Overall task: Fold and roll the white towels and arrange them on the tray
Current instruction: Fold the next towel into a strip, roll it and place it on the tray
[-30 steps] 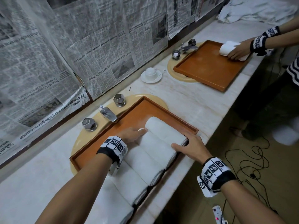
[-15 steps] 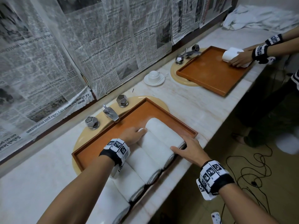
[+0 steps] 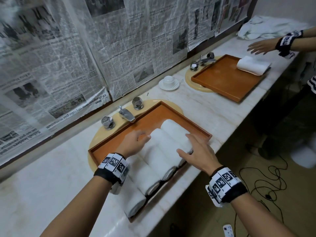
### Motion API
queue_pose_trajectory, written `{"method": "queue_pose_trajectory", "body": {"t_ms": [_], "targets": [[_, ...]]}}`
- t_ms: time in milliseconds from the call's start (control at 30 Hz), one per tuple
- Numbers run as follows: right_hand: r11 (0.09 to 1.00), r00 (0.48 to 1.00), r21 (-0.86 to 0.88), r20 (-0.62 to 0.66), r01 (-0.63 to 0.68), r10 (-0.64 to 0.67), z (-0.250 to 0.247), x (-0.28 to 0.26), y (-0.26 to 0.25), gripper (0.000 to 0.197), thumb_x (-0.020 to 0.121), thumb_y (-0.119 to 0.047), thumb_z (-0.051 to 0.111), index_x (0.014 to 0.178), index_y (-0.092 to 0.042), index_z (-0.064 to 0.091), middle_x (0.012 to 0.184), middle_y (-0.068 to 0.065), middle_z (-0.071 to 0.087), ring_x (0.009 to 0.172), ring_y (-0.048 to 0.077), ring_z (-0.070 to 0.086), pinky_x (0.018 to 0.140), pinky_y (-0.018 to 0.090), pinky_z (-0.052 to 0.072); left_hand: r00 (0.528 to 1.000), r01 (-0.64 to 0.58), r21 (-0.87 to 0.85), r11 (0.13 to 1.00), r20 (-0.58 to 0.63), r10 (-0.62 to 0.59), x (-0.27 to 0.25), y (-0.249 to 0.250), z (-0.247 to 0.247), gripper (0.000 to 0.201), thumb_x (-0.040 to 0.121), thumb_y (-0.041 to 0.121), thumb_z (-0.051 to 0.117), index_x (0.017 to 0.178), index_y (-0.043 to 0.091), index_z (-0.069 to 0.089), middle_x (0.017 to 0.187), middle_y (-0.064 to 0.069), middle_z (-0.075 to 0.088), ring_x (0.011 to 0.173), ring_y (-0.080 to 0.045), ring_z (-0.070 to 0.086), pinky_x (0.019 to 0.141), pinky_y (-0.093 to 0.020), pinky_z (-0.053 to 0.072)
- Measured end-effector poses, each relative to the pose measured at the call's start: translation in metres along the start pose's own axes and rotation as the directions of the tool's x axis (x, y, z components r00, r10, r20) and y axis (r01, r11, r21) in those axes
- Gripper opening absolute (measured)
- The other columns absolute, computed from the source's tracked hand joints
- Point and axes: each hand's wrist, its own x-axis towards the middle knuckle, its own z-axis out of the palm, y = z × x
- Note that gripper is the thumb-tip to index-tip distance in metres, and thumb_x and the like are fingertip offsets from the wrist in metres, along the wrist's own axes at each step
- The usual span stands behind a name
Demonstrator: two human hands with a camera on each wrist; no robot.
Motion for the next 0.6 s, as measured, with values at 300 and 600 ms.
{"method": "queue_pose_trajectory", "body": {"t_ms": [300, 600], "targets": [[0.976, 0.977, -0.064, 0.056, 0.209, -0.206, 0.051, -0.043, -0.109, 0.075, 0.089, -0.058, 0.057, 0.148, -0.016, 0.038, 0.151, 0.001, 0.04, 0.14, 0.016, 0.032, 0.115, 0.03, 0.025, 0.993, 0.08, -0.038, 0.996, -0.081, -0.083, -0.14, -0.08, -0.016, 0.052, 0.097, 0.052, 0.054, 0.137, 0.019, 0.054, 0.136, -0.002, 0.055, 0.125, -0.021, 0.05, 0.104, -0.036, 0.04], [0.921, 0.913, -0.066, 0.176, 0.383, -0.367, 0.123, -0.108, -0.23, 0.076, 0.089, -0.06, 0.055, 0.148, -0.016, 0.036, 0.15, 0.001, 0.04, 0.138, 0.017, 0.036, 0.111, 0.03, 0.029, 0.951, 0.284, 0.001, 0.959, -0.126, -0.282, -0.297, -0.19, -0.037, 0.064, 0.095, 0.062, 0.047, 0.148, 0.027, 0.039, 0.155, 0.003, 0.035, 0.139, -0.022, 0.036, 0.112, -0.048, 0.035]]}}
